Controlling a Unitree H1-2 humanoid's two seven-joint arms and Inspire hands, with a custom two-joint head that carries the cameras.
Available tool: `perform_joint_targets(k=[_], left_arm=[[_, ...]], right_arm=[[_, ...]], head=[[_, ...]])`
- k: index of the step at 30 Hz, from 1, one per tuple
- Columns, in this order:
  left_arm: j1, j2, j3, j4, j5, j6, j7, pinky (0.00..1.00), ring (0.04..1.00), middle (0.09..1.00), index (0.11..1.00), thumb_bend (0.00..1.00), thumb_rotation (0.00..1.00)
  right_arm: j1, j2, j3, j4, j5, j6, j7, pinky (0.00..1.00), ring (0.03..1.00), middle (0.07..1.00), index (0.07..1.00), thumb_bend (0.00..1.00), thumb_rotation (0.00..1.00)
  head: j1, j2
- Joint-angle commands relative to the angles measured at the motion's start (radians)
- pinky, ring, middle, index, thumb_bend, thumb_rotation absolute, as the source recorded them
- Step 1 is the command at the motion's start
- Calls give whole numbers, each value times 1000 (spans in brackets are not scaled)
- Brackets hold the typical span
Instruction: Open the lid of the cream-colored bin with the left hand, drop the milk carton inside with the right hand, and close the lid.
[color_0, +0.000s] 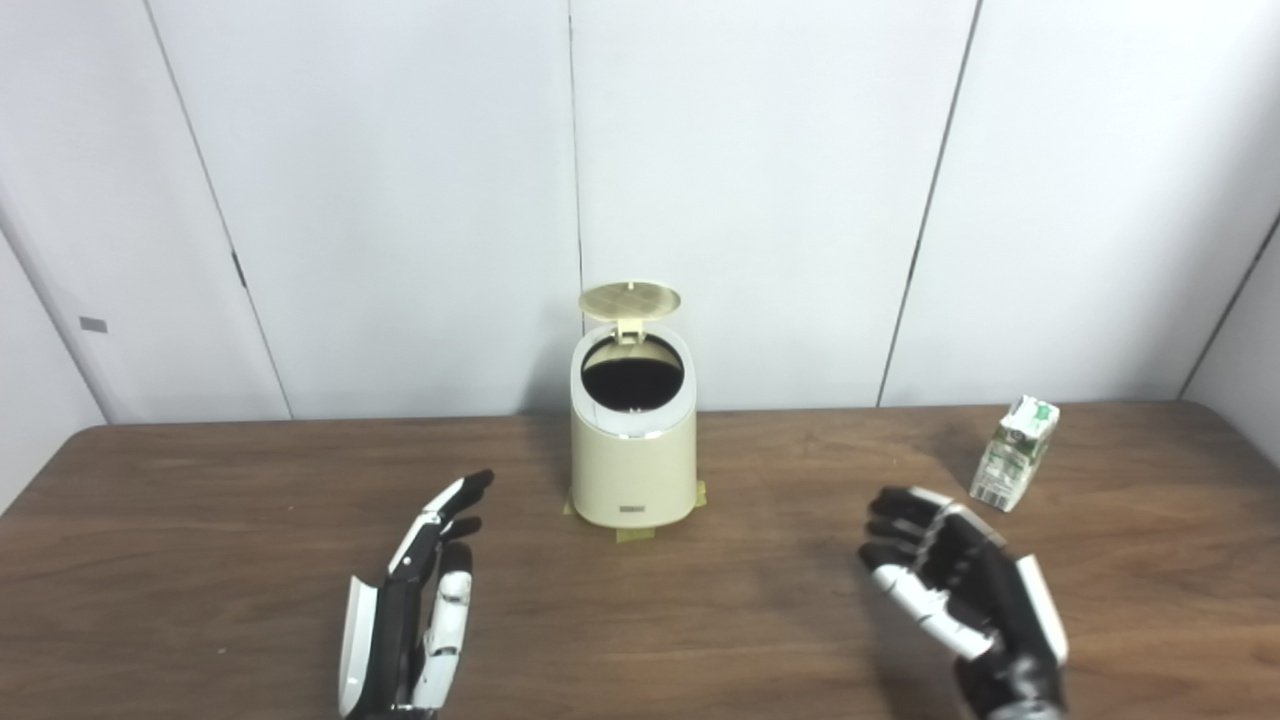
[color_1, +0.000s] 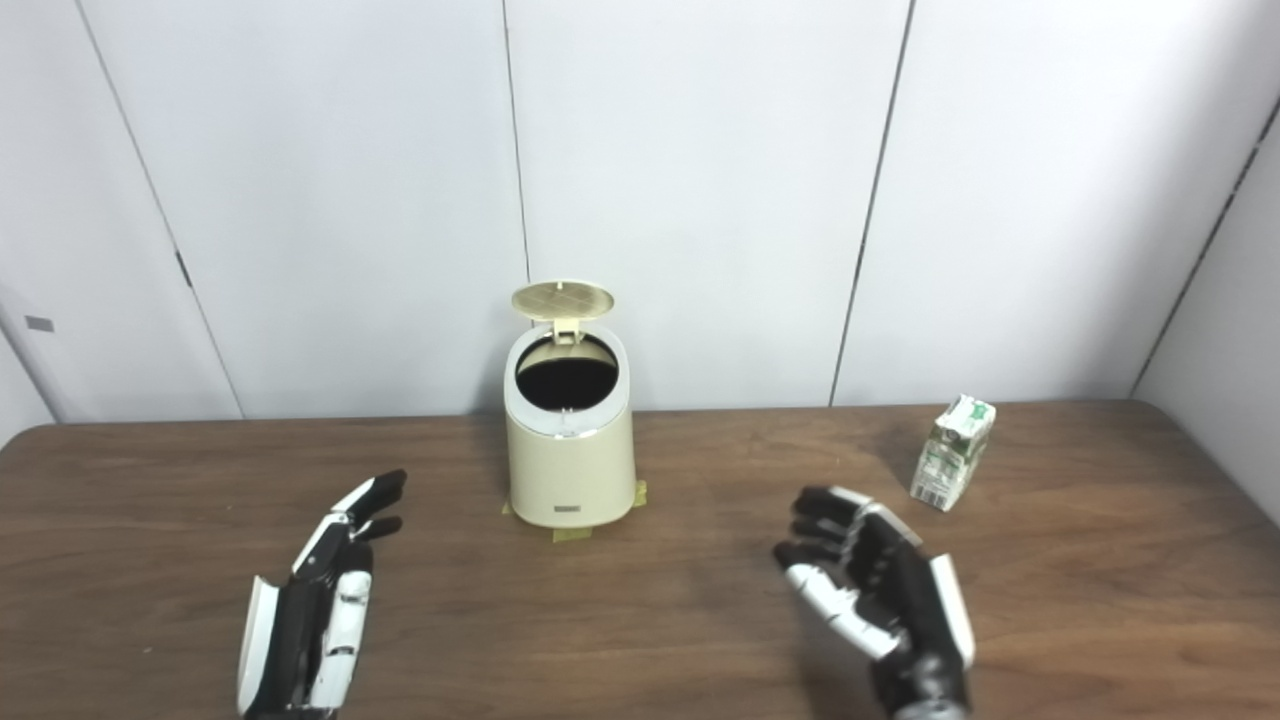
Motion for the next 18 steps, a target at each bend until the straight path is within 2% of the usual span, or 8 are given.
perform_joint_targets(k=[1,3,7,11,13,15,16,18], left_arm=[[54,-18,-4,22,-7,-33,-5,788,850,859,830,263,1000],[60,-18,2,35,-18,-46,-10,795,854,859,829,275,1000],[66,-19,15,55,-39,-60,-14,801,857,857,825,298,1000],[73,-28,22,62,-45,-71,-13,810,864,868,832,306,1000],[75,-29,22,64,-51,-68,-20,820,867,871,845,322,1000],[77,-29,23,61,-59,-52,-30,830,873,876,850,338,1000],[79,-29,23,59,-63,-45,-35,831,875,877,847,335,1000],[84,-29,22,54,-79,-32,-48,841,881,881,847,318,1000]], right_arm=[[-58,-34,-24,-2,3,-72,10,693,706,706,696,372,191],[-88,-60,-46,23,4,-104,4,686,696,701,693,398,230],[-159,-102,-79,2,-39,-82,-24,659,672,677,668,466,370],[-209,-148,-103,38,-112,-106,-50,636,675,676,672,464,310],[-233,-179,-114,66,-157,-115,-65,601,672,705,689,556,344],[-252,-205,-122,97,-193,-157,-83,559,614,731,727,664,421],[-260,-216,-126,110,-206,-184,-92,550,593,745,745,684,430],[-276,-233,-134,121,-225,-203,-105,618,705,792,787,668,408]], head=[[-2,3],[-6,5],[-24,10],[-18,13],[-22,16],[-27,20],[-32,22],[-35,24]])
